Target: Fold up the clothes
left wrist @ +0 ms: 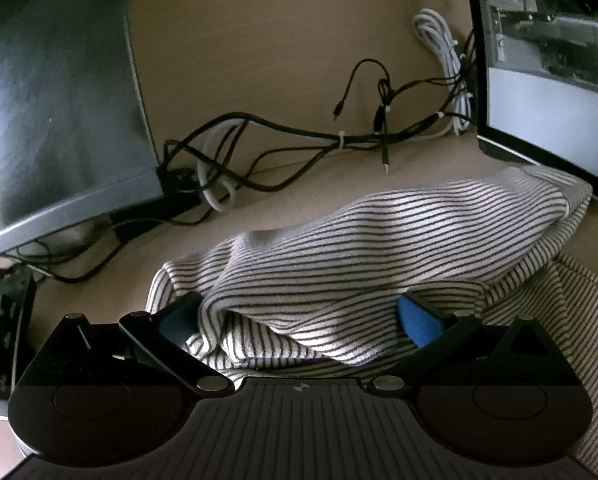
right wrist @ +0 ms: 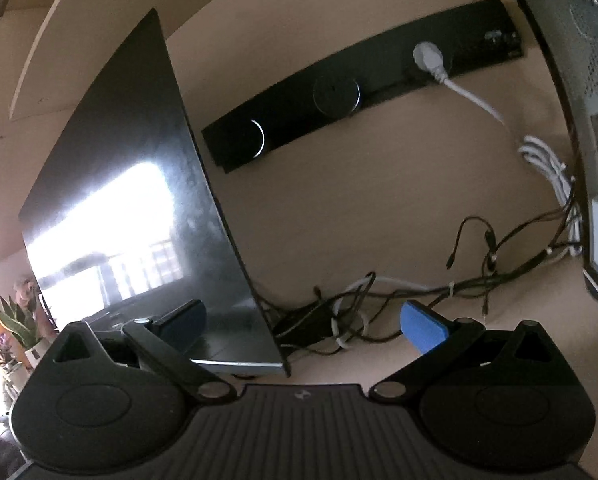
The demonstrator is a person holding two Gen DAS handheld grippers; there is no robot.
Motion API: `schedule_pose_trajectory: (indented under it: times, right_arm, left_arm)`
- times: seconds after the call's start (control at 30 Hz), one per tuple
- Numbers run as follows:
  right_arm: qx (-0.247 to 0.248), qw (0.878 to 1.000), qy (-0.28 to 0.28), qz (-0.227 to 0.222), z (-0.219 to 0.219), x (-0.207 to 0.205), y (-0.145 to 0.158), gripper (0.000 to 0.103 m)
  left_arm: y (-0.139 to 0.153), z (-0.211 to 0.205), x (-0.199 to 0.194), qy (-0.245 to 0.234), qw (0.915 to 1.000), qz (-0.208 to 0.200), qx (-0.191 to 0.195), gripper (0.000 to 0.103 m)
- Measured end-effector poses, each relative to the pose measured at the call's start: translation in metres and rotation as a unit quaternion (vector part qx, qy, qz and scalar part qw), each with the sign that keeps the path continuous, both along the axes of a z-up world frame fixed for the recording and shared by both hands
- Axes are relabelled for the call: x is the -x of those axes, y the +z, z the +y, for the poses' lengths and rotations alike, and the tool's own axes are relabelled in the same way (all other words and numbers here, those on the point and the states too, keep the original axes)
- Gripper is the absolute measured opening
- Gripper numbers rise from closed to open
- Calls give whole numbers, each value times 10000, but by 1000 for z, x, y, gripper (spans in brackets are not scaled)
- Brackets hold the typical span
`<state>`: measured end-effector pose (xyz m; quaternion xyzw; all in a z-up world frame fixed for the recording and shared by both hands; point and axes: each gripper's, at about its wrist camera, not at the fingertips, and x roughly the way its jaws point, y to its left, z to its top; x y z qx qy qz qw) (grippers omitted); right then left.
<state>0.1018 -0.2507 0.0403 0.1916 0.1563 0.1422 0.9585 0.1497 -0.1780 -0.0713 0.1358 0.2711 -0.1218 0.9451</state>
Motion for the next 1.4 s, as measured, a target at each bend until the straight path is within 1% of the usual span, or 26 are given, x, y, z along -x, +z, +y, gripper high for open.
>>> schedule_pose_trajectory:
  times: [0.1,0.2,0.33,0.43,0.5,0.6,0.7,0.77,0.8,0.87,0.93,1.0,1.1,1.13,1.23,1.3,1.4]
  right_arm:
    - [-7,10000,22,70,1,-3,2,103]
    - [44,9998,132,134,3,-3,-1,103]
    - [72,9987,327,384,6,1,-10,103]
    - [119,9982,420,416,8,3,-13,103]
    - [117,9985,307,429,3,3,-11,103]
    - [175,9987,-109,457,-14,3,-7,103]
    - [525,9945,-522,737,-36,7,-18,103]
    - [723,9881,-795,1103,-50,9,-33,103]
    - [737,9848,-884,1297,-56,9,-40,103]
    - [694,9793,-1008,1611,-66,13,-57,103]
    - [728,9749,-1082,1802,-69,14,-68,103]
    - [574,9695,-1108,2108,-73,12,-80,103]
    - [265,9598,-1152,2546,-80,8,-96,103]
    - [207,9621,-1185,2447,-81,10,-98,103]
    - [290,9630,-1094,2445,-79,13,-99,103]
    - [373,9626,-1028,2478,-78,11,-99,103]
    - [994,9540,-734,2732,-65,-2,-95,103]
  left_arm:
    - [0,2,1,2,10000,12,57,103]
    - [1,16,6,-110,9996,51,235,103]
    - [1,20,6,-194,9996,50,221,103]
    - [0,18,4,-245,9996,36,157,103]
    - [0,16,3,-248,9996,17,108,103]
    - [-1,16,3,-242,9997,6,106,103]
    - [-1,15,4,-238,9997,-21,51,103]
    - [0,16,4,-238,9997,-16,64,103]
    - [0,14,4,-232,9997,-34,9,103]
    - [-1,10,7,-224,9996,-110,-154,103]
    - [-1,6,10,-221,9991,-192,-304,103]
    - [-1,5,12,-221,9988,-232,-381,103]
    - [0,5,13,-222,9988,-227,-386,103]
    - [0,5,13,-222,9988,-227,-381,103]
    - [1,8,13,-246,9990,-183,-329,103]
    - [4,15,10,-307,9993,60,-185,103]
    - [9,21,4,-304,9983,493,-74,103]
